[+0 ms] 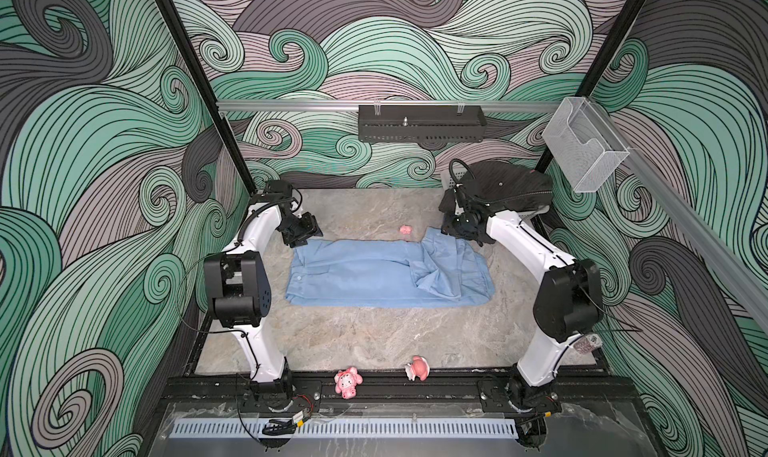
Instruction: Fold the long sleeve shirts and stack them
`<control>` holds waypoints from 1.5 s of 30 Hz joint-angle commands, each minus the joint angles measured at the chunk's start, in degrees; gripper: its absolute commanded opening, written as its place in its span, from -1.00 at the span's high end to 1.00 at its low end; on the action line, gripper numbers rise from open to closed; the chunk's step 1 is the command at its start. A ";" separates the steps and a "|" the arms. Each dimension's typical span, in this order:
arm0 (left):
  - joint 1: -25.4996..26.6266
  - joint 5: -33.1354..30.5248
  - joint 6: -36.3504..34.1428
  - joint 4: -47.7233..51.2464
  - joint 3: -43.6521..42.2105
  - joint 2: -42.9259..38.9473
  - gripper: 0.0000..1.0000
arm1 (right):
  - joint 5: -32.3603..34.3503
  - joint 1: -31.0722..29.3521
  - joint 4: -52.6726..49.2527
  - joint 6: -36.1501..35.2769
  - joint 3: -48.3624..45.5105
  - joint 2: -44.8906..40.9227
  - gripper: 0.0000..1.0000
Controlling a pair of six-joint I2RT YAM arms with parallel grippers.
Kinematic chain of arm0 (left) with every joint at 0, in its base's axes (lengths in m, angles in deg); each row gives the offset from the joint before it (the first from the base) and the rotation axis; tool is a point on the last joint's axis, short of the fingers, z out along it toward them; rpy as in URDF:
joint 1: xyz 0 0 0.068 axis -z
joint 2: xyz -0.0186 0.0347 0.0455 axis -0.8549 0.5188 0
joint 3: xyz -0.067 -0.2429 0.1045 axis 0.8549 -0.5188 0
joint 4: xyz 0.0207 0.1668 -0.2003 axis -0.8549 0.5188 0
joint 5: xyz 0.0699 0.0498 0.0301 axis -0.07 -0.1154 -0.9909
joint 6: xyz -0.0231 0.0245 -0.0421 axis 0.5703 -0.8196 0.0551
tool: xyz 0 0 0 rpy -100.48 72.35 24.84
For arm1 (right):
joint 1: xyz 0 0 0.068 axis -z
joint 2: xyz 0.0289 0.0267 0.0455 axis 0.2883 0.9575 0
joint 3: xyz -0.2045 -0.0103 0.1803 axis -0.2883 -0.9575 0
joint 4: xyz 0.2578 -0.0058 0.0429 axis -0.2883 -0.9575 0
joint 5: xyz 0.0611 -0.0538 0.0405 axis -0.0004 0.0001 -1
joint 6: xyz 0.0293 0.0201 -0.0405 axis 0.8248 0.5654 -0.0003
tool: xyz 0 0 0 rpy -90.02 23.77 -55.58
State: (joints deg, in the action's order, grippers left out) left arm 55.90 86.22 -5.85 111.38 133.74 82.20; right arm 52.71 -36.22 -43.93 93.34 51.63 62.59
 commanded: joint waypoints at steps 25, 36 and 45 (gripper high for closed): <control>0.22 0.74 -2.09 2.99 -1.92 -9.83 -0.25 | 3.85 -4.42 -14.84 -4.51 23.84 20.34 1.00; 0.22 5.16 -1.18 -1.05 -10.69 -19.12 -0.25 | -3.13 -13.99 8.40 -25.00 -0.69 -5.73 1.00; -0.22 14.15 3.60 -11.91 -26.54 -31.56 -0.29 | -4.85 -29.54 19.07 -39.38 -10.89 -4.85 1.00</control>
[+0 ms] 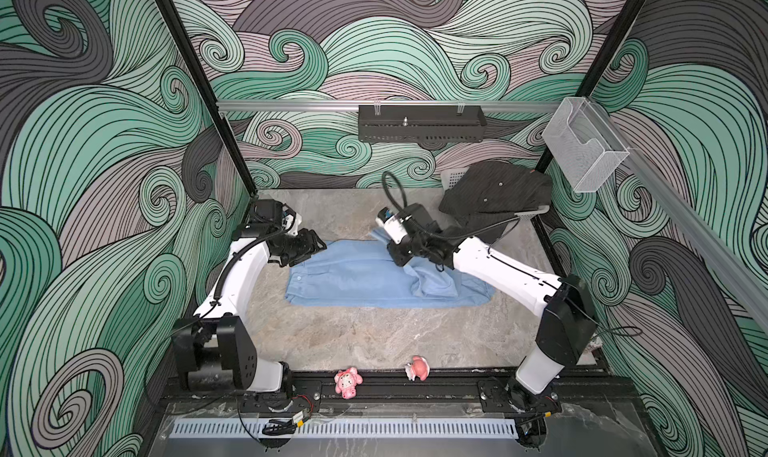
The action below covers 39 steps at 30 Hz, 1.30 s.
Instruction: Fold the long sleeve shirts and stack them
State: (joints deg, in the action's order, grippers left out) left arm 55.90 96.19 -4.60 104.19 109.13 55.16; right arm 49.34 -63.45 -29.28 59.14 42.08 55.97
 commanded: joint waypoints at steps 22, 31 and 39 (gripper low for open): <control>7.23 19.68 38.95 -35.62 -34.22 -7.77 -0.33 | 4.48 -11.57 15.13 3.31 -19.93 -0.26 1.00; 9.74 18.43 43.80 -40.06 -38.64 -5.29 -0.34 | 4.03 -11.57 20.42 6.34 -24.18 -3.72 1.00; 13.93 17.11 53.25 -53.94 -40.42 1.88 -0.35 | 2.61 -11.57 23.95 7.83 -26.96 -6.13 1.00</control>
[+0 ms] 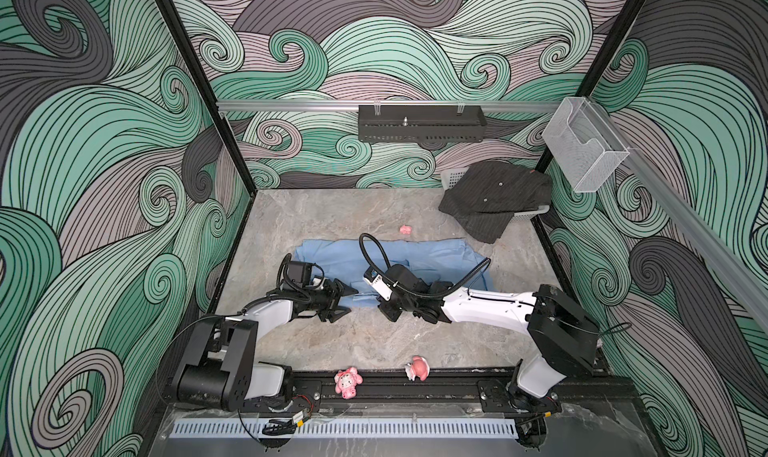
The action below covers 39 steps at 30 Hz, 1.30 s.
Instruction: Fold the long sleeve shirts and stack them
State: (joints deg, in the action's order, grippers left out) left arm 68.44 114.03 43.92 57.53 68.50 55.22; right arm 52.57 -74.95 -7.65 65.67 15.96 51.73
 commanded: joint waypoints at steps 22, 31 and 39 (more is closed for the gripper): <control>3.70 1.15 -27.24 12.73 27.21 -1.58 1.00 | -1.52 3.42 -2.71 3.56 -5.30 -19.94 0.36; 12.51 1.50 -66.06 31.01 41.47 -12.70 1.00 | 1.65 20.84 -7.91 13.24 -9.89 -42.19 -0.07; 27.13 2.19 -85.97 37.06 53.31 -13.76 1.00 | -0.01 36.07 -21.67 21.88 -2.29 -34.22 -0.05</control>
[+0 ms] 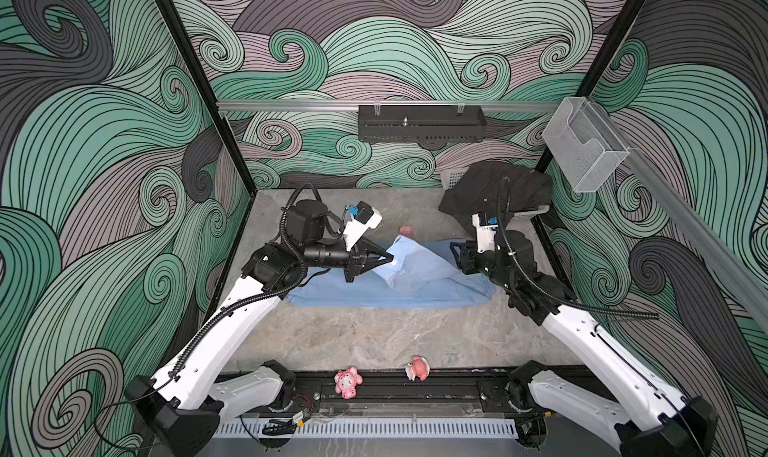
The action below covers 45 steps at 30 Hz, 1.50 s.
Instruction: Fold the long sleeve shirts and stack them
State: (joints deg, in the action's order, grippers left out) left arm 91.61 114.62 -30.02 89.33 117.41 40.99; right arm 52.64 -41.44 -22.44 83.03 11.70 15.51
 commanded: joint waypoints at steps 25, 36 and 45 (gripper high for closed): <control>22.31 -6.55 -19.53 5.41 -0.85 4.74 1.00 | -9.00 11.17 -8.74 4.32 9.56 24.90 0.14; 18.61 -7.82 -18.91 1.58 -3.50 3.51 1.00 | -6.13 11.24 -12.62 9.03 14.63 36.48 -0.18; 17.88 -7.43 -18.26 1.57 -5.11 1.63 1.00 | -6.00 13.18 -12.64 11.00 18.82 46.71 -0.15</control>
State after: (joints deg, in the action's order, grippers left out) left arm 109.95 106.86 -48.86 91.80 112.04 44.38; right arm 45.30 -28.96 -34.00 92.71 28.86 60.30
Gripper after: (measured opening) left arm 0.048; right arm 0.576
